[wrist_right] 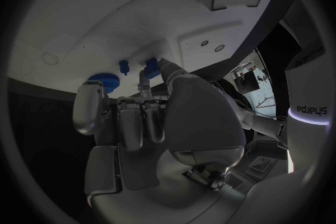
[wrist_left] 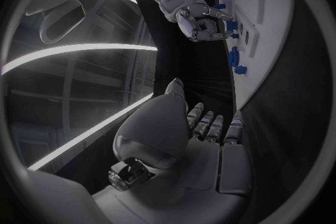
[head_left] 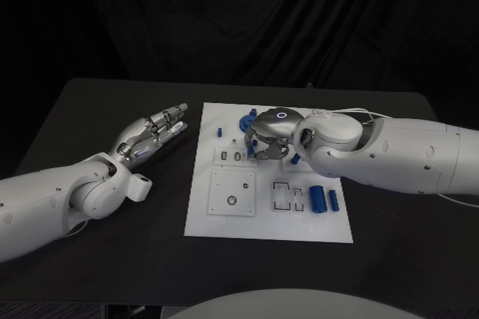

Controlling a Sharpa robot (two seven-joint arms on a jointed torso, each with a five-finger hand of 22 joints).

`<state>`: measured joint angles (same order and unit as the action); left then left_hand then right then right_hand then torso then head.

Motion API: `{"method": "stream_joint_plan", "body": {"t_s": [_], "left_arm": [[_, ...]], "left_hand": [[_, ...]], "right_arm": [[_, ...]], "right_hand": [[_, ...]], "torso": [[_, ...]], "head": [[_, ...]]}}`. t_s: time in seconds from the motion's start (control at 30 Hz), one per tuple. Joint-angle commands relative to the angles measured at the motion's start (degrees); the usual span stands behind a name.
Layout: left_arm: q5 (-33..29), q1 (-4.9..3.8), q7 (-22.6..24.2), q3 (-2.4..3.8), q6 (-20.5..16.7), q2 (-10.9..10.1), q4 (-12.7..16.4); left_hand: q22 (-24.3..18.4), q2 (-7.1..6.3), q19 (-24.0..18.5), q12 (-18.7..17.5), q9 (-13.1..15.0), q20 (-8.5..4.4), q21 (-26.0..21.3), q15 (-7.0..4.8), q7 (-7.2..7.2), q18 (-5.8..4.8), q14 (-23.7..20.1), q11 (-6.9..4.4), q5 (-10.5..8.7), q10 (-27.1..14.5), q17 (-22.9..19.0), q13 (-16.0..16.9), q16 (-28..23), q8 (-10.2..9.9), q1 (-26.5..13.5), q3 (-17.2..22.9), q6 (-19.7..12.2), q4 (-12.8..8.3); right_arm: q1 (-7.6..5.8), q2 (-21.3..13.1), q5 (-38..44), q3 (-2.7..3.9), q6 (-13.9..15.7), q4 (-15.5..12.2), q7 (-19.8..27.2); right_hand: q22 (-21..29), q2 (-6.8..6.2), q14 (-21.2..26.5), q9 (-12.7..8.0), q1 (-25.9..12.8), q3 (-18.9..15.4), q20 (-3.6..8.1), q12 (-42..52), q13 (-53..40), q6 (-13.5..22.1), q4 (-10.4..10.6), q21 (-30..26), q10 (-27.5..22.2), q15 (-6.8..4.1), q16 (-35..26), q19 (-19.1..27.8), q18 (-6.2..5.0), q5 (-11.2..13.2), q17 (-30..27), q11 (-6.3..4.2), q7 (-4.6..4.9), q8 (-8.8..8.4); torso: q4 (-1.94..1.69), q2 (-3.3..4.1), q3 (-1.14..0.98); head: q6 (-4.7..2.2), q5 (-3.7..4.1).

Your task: Assemble the parts on the task board

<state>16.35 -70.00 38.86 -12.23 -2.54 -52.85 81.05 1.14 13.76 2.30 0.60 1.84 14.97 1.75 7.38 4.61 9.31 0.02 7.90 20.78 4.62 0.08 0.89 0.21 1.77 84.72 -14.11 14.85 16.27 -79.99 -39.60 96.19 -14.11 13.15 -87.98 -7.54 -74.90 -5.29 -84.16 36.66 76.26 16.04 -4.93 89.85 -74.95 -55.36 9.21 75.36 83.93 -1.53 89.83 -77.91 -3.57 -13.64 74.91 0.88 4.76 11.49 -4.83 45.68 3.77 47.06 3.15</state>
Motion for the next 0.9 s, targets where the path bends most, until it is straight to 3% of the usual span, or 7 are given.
{"method": "stream_joint_plan", "body": {"t_s": [0.03,0.1,0.17,0.27,0.53,0.83,0.9], "left_arm": [[0.1,0.03,3.3,0.04,0.8,0.1,0.0],[0.1,0.03,3.3,0.04,0.8,0.2,-0.1],[0.1,0.03,3.3,0.04,0.9,0.2,-0.2],[0.1,0.04,3.3,0.04,0.9,0.3,-0.3],[0.1,0.04,3.2,0.04,1.0,0.4,-0.4],[0.1,0.06,3.2,0.04,1.1,0.4,-0.5],[0.1,0.06,3.3,0.04,1.0,0.3,-0.4]], "left_hand": [[0.1,0.19,-0.1,0.3,0.0,0.30,0.3,0.37,0.10,1.08,0.0,0.38,0.24,0.0,-0.1,0.1,-0.2,0.1,0.5,0.1,-0.4,-0.3],[0.1,0.19,-0.1,0.3,0.0,0.30,0.3,0.37,0.10,1.08,0.0,0.38,0.24,0.0,-0.1,0.1,-0.2,0.1,0.5,0.1,-0.4,-0.3],[0.1,0.19,-0.1,0.3,0.0,0.30,0.3,0.37,0.10,1.08,0.0,0.38,0.24,0.0,-0.1,0.1,-0.2,0.1,0.5,0.1,-0.4,-0.3],[0.1,0.19,-0.1,0.3,0.0,0.30,0.3,0.37,0.10,1.08,0.0,0.38,0.24,0.0,-0.1,0.1,-0.2,0.1,0.5,0.1,-0.4,-0.3],[0.1,0.19,-0.1,0.3,0.0,0.30,0.3,0.37,0.10,1.08,0.0,0.38,0.24,0.0,-0.1,0.1,-0.2,0.1,0.5,0.1,-0.4,-0.3],[0.1,0.19,-0.1,0.3,0.0,0.30,0.3,0.37,0.10,1.08,0.0,0.38,0.24,0.0,-0.1,0.1,-0.2,0.1,0.5,0.1,-0.4,-0.3],[0.1,0.19,-0.1,0.3,0.0,0.30,0.3,0.37,0.10,1.08,0.0,0.38,0.24,0.0,-0.1,0.1,-0.2,0.1,0.5,0.1,-0.4,-0.3]], "right_arm": [[0.21,0.0,0.5,0.00,-0.8,0.0,-1.1],[0.21,0.0,0.5,0.00,-1.0,0.1,-0.9],[0.22,0.0,0.5,0.00,-1.1,0.1,-0.7],[0.23,0.1,0.5,0.00,-1.3,0.2,-0.4],[0.24,0.2,0.5,0.00,-1.7,0.3,-0.2],[0.25,0.0,0.5,0.00,-1.2,0.3,0.0],[0.25,-0.2,0.5,0.00,-0.2,0.2,0.2]], "right_hand": [[-9.9,0.09,-5.8,1.0,-0.9,0.0,-0.30,0.1,-15.1,0.9,-0.5,-0.5,6.1,0.38,0.2,0.4,-0.32,-0.2,15.1,0.73,0.81,-1.43],[-9.9,-0.31,-5.8,-0.4,-2.1,-0.3,-0.54,0.1,-15.1,3.4,-0.3,-0.5,6.1,0.57,0.2,0.4,-0.34,-0.2,15.1,0.86,1.23,-3.76],[-9.9,-0.41,-5.8,-0.8,-2.5,-0.4,-0.59,0.1,-15.1,4.0,-0.2,-0.5,6.1,0.59,0.2,0.4,-0.33,-0.2,15.1,0.89,1.26,-4.35],[-10.0,-1.13,-5.8,-3.4,-4.5,-1.2,-0.67,0.1,-15.1,8.4,0.7,-0.3,6.1,0.64,0.2,0.1,-0.31,-0.2,15.1,0.85,1.20,-7.64],[-9.9,-1.51,-5.8,-6.2,-5.5,-1.9,-0.62,0.1,-15.1,11.6,1.1,-0.6,6.1,0.55,0.2,0.3,-0.37,-0.2,15.1,0.72,0.98,-8.00],[-9.8,-1.65,-5.8,-7.4,-5.8,-2.2,-0.59,0.1,-15.1,12.9,1.3,-0.9,6.1,0.52,0.2,0.6,-0.44,-0.2,15.1,0.67,0.90,-7.99],[-9.8,-2.07,-5.8,-9.4,-6.4,-3.0,-0.56,0.1,-15.1,15.3,2.0,-1.1,6.1,0.48,0.2,0.7,-0.47,-0.2,15.1,0.62,0.81,-7.97]], "torso": [[0.04,-0.01,0.01],[0.05,-0.01,0.00],[0.07,0.00,-0.01],[0.07,0.00,-0.03],[0.10,-0.05,-0.06],[0.06,-0.05,-0.04],[0.03,-0.04,-0.04]], "head": [[0.07,-0.02],[0.09,-0.03],[0.12,-0.02],[0.21,0.03],[0.40,0.09],[0.66,0.02],[0.66,0.01]]}}
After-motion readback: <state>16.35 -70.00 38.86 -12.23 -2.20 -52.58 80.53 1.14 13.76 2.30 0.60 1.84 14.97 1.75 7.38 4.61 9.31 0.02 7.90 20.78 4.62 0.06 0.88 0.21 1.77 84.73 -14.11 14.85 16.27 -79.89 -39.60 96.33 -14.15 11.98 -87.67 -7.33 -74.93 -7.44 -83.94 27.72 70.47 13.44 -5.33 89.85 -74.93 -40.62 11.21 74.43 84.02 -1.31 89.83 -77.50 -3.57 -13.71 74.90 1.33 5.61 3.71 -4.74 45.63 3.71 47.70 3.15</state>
